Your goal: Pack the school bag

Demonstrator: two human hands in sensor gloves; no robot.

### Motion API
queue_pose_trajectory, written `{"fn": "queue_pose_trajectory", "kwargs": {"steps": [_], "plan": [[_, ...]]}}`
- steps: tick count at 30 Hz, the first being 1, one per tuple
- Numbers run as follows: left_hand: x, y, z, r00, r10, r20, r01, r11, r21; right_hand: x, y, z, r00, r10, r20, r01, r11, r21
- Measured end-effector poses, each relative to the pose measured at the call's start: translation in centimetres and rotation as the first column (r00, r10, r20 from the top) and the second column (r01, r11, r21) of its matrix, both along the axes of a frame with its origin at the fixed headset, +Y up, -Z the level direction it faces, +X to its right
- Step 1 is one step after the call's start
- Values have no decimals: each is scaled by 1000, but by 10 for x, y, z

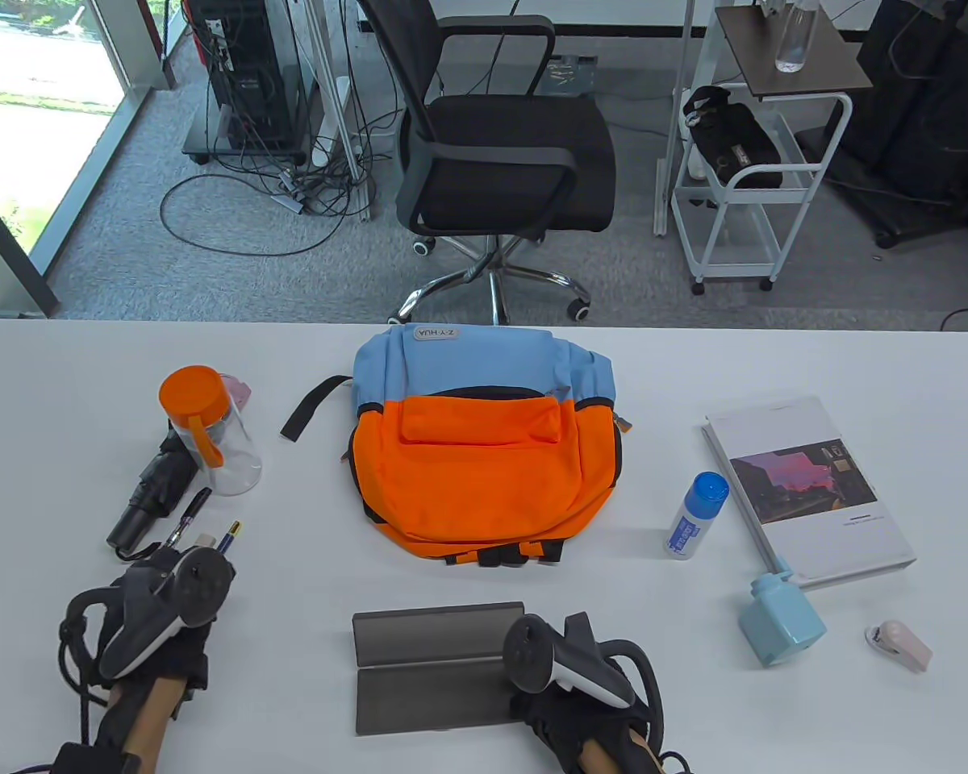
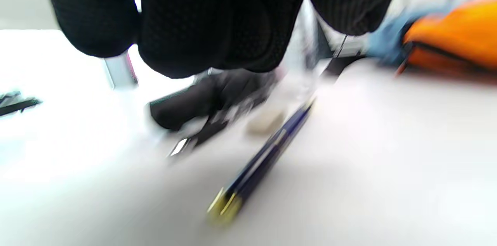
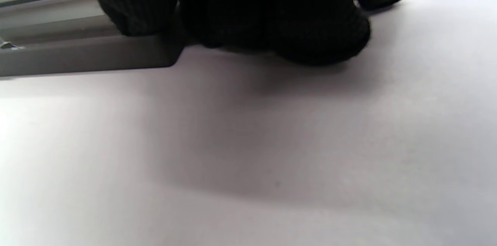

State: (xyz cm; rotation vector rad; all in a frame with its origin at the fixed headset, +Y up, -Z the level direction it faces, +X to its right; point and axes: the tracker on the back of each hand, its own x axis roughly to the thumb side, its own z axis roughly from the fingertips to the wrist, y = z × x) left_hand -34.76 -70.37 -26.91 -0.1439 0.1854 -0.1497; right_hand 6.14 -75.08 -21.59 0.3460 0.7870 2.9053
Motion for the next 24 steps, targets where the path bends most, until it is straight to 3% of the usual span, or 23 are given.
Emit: {"fn": "queue_pose_trajectory", "kwargs": {"steps": [5, 11, 15, 19, 22, 24], "plan": [[2, -34, -12, 994, -107, -19, 102, 978, -181, 1, 0, 1, 1000, -14, -10, 14, 1000, -10], [13, -41, -13, 995, -87, 39, 93, 980, -177, 2, -1, 2, 1000, -24, -16, 23, 1000, -21], [17, -35, -8, 995, -48, 86, 58, 992, -115, 3, 0, 2, 1000, -23, -19, 23, 1000, -22], [24, -10, -2, 986, -8, 169, 1, 999, 41, 3, 0, 2, 999, -27, -20, 27, 999, -32], [40, 18, 14, 941, 27, 336, -98, 976, 194, 3, 0, 2, 999, -30, -21, 29, 999, -33], [53, 33, 25, 849, 41, 527, -204, 945, 255, 3, 0, 2, 999, -29, -21, 28, 999, -34]]}}
